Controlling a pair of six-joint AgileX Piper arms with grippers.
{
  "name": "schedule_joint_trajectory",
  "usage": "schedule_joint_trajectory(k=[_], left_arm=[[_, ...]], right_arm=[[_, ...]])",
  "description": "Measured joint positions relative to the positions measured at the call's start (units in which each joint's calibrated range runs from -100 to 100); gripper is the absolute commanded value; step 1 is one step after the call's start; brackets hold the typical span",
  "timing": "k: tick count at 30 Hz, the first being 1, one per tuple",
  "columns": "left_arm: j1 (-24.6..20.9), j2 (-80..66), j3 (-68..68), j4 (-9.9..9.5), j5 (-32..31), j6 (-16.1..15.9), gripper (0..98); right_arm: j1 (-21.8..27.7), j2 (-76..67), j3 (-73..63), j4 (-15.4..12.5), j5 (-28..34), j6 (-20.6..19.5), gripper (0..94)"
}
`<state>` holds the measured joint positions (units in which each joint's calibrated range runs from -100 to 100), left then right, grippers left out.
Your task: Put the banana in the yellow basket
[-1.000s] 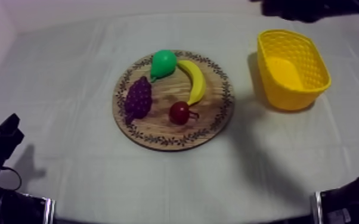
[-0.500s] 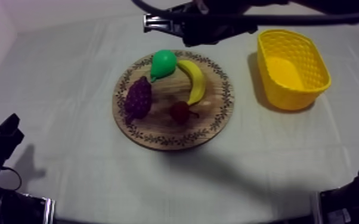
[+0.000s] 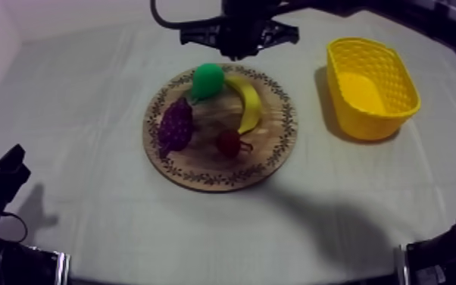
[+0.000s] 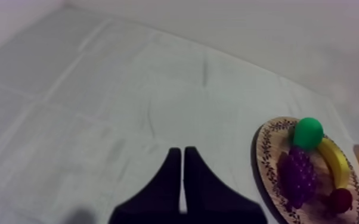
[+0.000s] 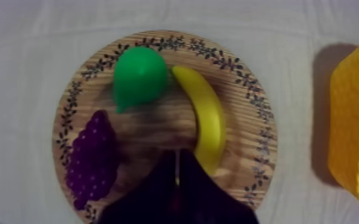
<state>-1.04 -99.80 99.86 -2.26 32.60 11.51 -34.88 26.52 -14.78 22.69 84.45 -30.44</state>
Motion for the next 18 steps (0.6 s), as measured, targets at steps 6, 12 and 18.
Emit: schedule_joint_trajectory(k=[6, 12, 18], left_arm=[[0.0, 0.0, 0.0, 0.0, 0.0, 0.0, 0.1], [0.0, 0.0, 0.0, 0.0, 0.0, 0.0, 0.1], [0.0, 0.0, 0.0, 0.0, 0.0, 0.0, 0.1]], right_arm=[[1.39, 4.06, -0.21, 0.12, -0.08, -0.5, 0.6], [2.63, 6.96, 0.7, 0.37, -1.46, -0.72, 4.3], [3.21, 7.54, -0.14, -1.78, -1.74, 1.45, 56.9]])
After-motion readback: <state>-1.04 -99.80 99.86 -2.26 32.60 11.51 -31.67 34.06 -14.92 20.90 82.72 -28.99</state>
